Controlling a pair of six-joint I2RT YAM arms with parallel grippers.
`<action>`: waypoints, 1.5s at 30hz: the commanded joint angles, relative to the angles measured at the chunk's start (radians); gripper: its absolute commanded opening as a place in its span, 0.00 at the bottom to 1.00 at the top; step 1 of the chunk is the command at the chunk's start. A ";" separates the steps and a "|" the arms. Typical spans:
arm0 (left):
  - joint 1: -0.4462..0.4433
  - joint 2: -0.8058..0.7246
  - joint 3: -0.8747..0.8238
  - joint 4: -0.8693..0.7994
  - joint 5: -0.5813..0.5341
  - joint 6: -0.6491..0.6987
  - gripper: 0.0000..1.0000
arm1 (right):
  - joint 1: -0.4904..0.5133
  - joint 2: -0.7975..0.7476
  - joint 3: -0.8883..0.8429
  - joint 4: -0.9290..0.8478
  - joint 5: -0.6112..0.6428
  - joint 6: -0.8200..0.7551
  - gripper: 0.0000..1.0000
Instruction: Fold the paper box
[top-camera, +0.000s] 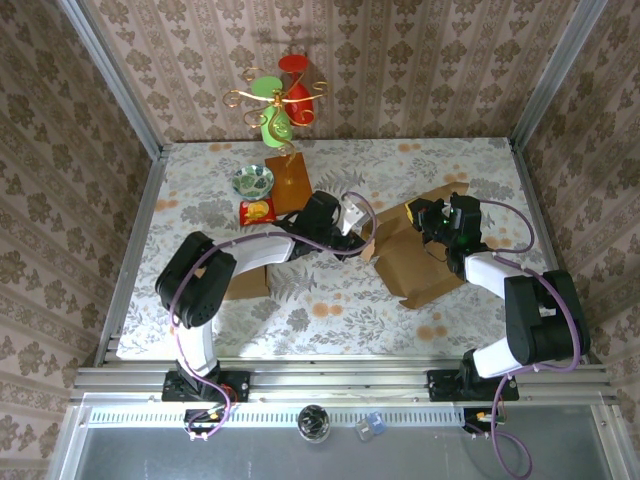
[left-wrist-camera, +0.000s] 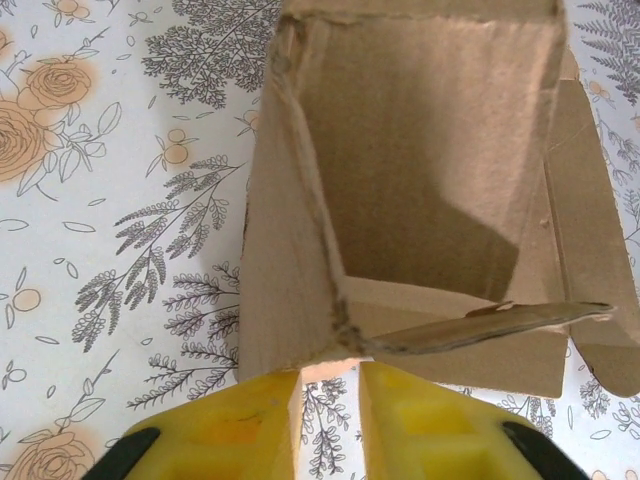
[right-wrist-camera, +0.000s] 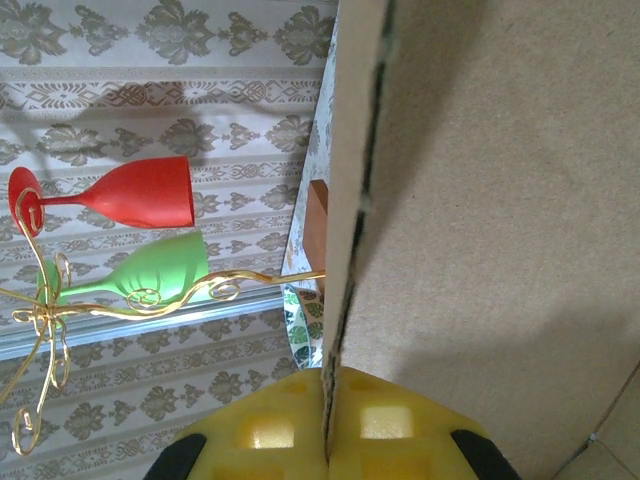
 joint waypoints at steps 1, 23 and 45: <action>-0.020 0.030 0.038 0.027 -0.024 0.019 0.25 | 0.015 0.026 -0.003 -0.069 -0.011 -0.009 0.00; -0.041 0.067 0.083 0.072 -0.022 0.011 0.23 | 0.027 0.030 -0.007 -0.051 0.008 0.031 0.00; -0.048 0.088 0.107 0.059 -0.194 -0.043 0.34 | 0.046 0.027 -0.009 -0.051 0.036 0.081 0.00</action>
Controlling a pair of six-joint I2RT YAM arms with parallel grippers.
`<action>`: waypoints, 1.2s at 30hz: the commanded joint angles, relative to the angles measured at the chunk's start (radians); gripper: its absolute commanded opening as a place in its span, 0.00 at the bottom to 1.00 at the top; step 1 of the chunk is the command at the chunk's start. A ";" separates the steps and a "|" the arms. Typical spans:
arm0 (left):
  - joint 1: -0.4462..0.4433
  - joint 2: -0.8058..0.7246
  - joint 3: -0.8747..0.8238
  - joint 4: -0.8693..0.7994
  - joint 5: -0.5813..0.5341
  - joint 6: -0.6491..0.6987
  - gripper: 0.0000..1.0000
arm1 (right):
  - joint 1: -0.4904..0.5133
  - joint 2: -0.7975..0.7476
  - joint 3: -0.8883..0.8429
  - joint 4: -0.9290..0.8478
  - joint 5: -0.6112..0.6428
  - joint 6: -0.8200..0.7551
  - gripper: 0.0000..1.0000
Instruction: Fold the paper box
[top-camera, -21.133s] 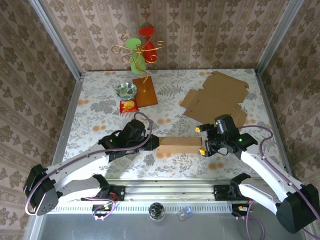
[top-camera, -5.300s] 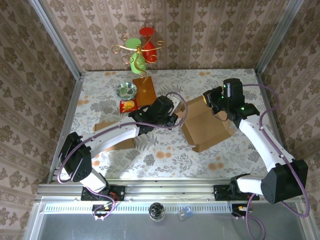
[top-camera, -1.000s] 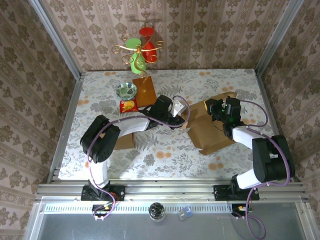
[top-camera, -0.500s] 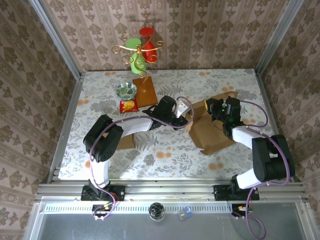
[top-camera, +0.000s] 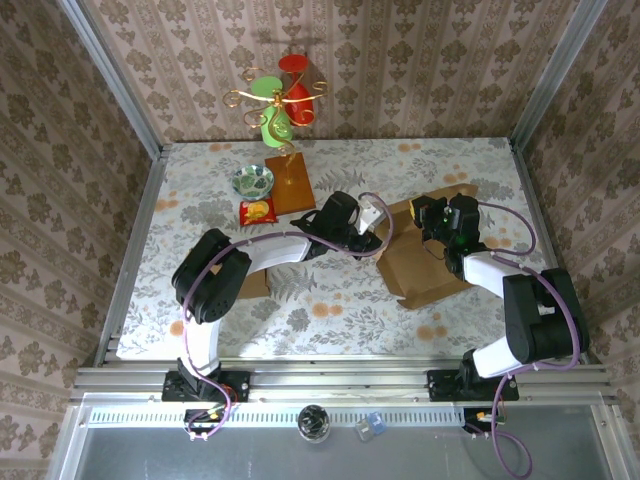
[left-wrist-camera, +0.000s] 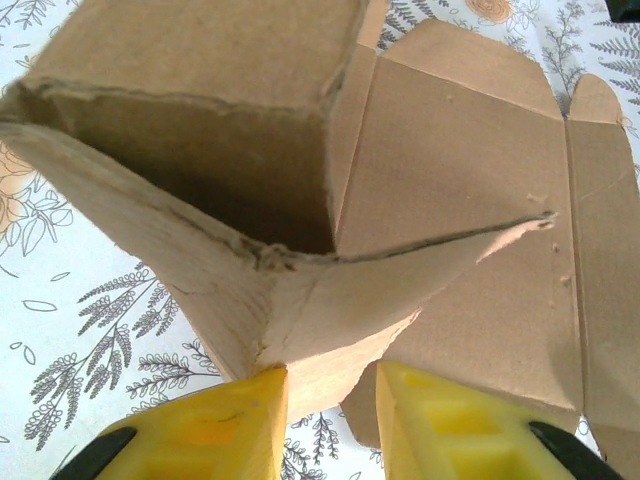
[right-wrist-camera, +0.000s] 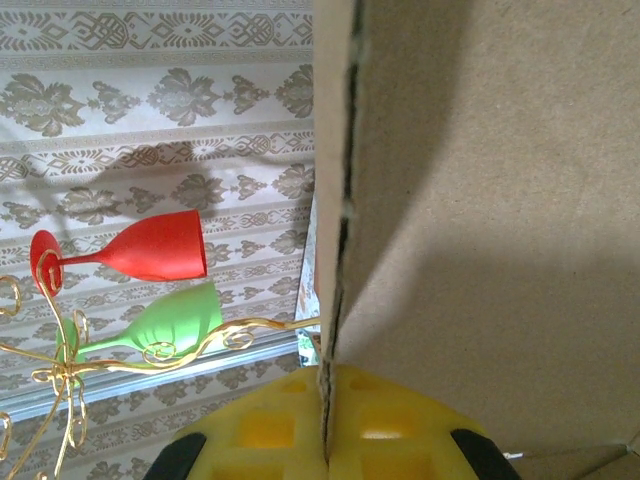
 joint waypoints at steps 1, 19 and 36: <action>0.018 -0.004 -0.016 0.054 -0.092 -0.018 0.36 | 0.031 0.020 -0.008 -0.077 -0.074 0.003 0.00; 0.048 0.025 -0.011 0.075 0.026 0.007 0.33 | 0.031 0.002 -0.010 -0.111 -0.077 -0.001 0.00; 0.148 -0.247 -0.229 0.062 0.051 -0.041 0.44 | 0.013 -0.062 0.043 -0.206 -0.038 -0.063 0.00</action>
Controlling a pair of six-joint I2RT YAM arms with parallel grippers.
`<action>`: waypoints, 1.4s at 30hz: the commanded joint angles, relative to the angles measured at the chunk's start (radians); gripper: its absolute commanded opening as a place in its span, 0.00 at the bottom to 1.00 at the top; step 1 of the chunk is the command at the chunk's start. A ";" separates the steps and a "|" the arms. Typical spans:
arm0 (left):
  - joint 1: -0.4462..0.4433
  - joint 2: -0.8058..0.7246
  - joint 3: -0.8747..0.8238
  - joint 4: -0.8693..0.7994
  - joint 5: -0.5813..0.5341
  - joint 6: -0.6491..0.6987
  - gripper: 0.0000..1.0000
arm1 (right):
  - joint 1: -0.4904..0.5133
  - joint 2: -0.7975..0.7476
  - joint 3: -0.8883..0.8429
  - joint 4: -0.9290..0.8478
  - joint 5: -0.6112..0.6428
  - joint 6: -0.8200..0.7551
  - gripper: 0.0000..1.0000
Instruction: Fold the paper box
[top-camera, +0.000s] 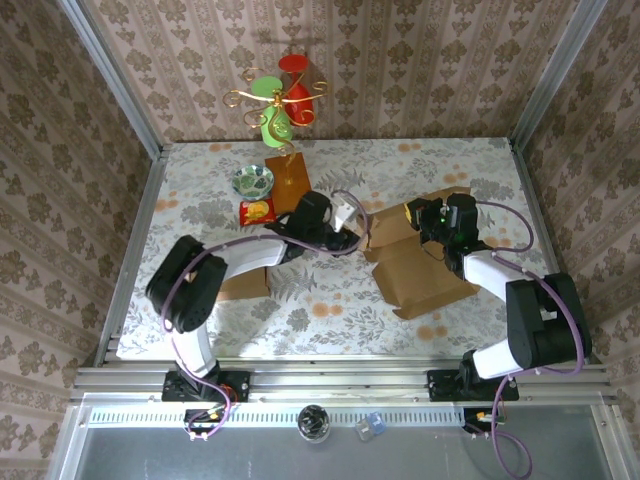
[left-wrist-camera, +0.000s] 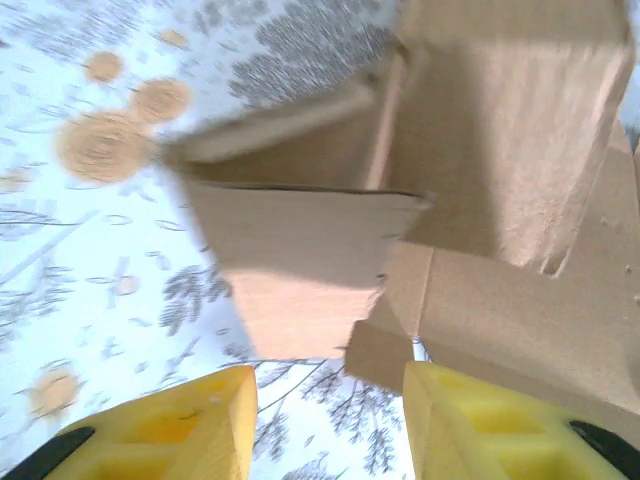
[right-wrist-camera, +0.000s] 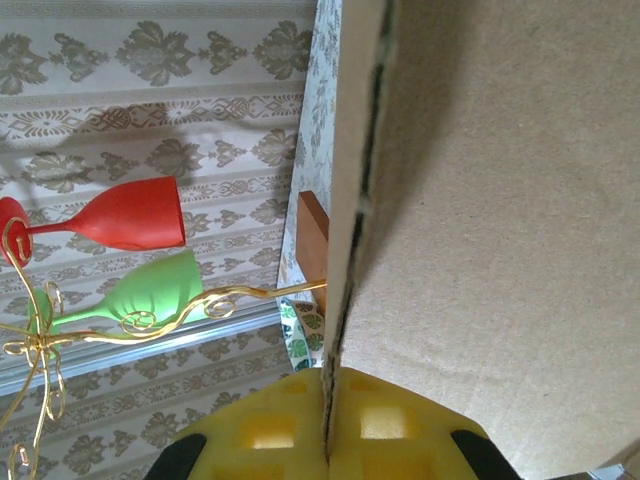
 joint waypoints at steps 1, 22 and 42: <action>0.054 -0.099 -0.049 -0.002 0.035 -0.041 0.44 | -0.004 -0.034 0.023 -0.096 0.003 -0.039 0.00; -0.187 0.063 0.063 0.064 -0.476 -0.109 1.00 | -0.009 -0.062 0.044 -0.133 0.039 0.011 0.00; -0.117 -0.036 -0.107 0.140 -0.443 -0.122 0.63 | -0.012 -0.020 0.041 -0.096 0.025 0.025 0.00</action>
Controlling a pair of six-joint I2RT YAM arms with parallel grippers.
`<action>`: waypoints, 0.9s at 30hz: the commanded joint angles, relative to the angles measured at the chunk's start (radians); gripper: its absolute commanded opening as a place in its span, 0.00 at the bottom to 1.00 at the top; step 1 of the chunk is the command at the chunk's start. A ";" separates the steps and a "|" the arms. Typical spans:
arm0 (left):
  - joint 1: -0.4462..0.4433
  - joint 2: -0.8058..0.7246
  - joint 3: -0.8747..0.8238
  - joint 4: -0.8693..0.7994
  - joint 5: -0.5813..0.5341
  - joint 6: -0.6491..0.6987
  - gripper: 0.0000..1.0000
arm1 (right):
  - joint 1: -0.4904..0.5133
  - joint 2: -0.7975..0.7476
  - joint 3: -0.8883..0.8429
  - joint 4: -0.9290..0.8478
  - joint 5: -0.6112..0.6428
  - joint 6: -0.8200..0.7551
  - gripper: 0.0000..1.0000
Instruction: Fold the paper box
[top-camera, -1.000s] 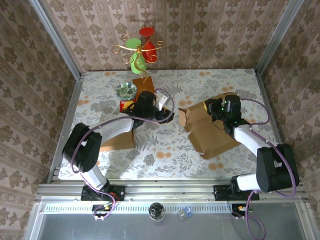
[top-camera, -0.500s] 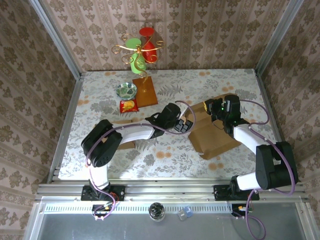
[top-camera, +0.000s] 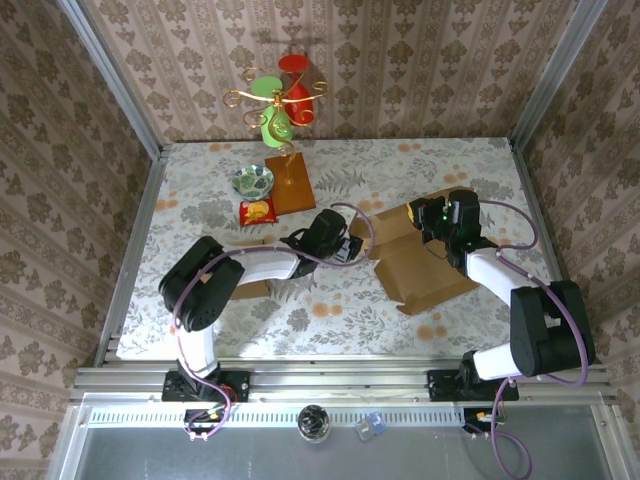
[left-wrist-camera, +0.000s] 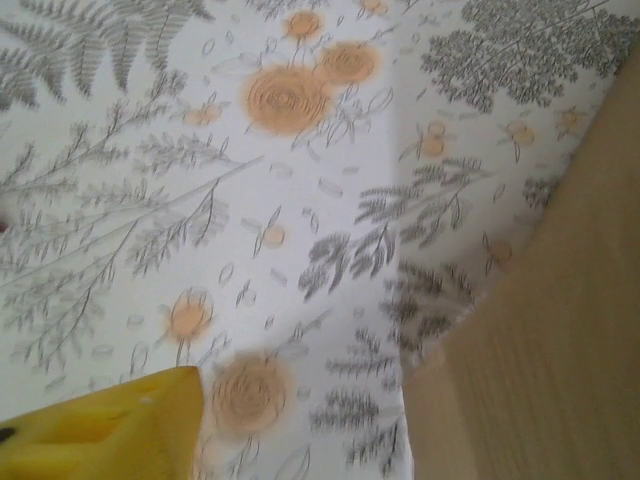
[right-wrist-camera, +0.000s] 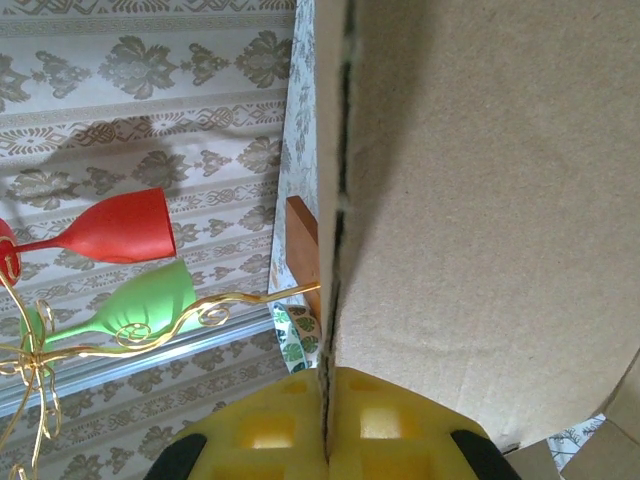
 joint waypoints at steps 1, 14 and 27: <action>0.001 -0.109 -0.049 0.032 0.029 0.023 0.62 | -0.006 0.017 0.000 0.028 0.014 0.009 0.00; 0.165 -0.221 -0.112 0.032 0.346 0.014 1.00 | -0.007 -0.002 0.025 -0.011 -0.043 -0.060 0.00; -0.042 -0.387 -0.006 0.037 -0.439 0.468 1.00 | -0.020 -0.015 0.008 -0.010 -0.058 -0.078 0.00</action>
